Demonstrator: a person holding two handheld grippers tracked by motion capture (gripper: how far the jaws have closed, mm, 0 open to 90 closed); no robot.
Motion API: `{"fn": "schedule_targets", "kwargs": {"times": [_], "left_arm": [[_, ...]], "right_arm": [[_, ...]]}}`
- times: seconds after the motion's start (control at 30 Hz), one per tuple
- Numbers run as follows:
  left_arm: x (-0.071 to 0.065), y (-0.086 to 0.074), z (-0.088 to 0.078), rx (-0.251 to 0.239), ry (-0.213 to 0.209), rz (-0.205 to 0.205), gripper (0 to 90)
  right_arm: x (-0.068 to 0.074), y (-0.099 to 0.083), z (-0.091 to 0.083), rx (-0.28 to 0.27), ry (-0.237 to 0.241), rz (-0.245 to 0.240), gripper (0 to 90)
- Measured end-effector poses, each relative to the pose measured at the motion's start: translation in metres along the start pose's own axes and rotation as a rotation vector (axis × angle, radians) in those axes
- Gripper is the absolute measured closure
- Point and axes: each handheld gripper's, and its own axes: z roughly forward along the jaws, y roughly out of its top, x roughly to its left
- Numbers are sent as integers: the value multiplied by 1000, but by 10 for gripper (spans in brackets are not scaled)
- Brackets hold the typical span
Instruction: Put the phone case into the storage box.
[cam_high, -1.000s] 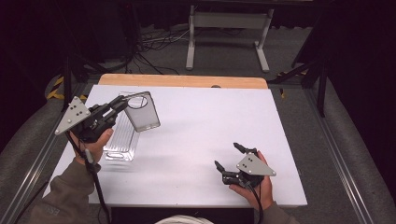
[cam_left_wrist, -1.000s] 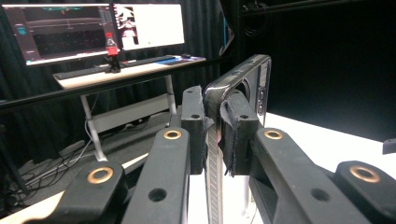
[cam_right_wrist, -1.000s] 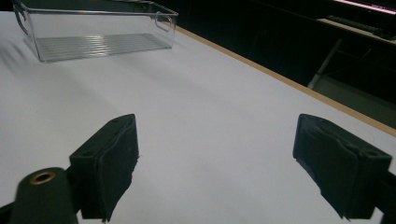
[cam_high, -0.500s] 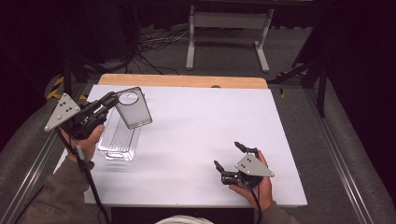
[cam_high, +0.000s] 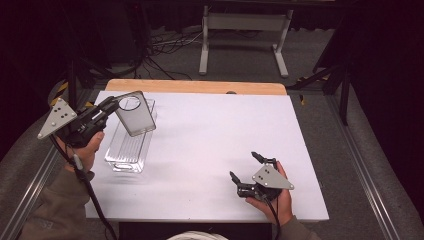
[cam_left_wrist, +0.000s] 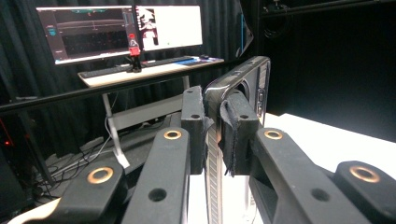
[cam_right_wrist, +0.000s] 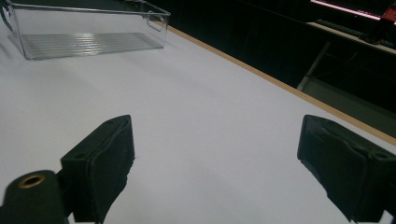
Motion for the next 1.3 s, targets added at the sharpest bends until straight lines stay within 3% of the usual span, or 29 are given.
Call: {"fn": "schedule_targets", "kwargs": {"times": [0.9,1.13,1.3], "left_arm": [[18,-4,-3,17,14,7,807],[29,-7,6,39,26,16,807],[39,-10,15,55,36,13,807]], "right_arm": [[1,2,0,2,5,-8,121],[6,3,1,9,10,-39,120],[4,3,4,16,3,-33,121]]}}
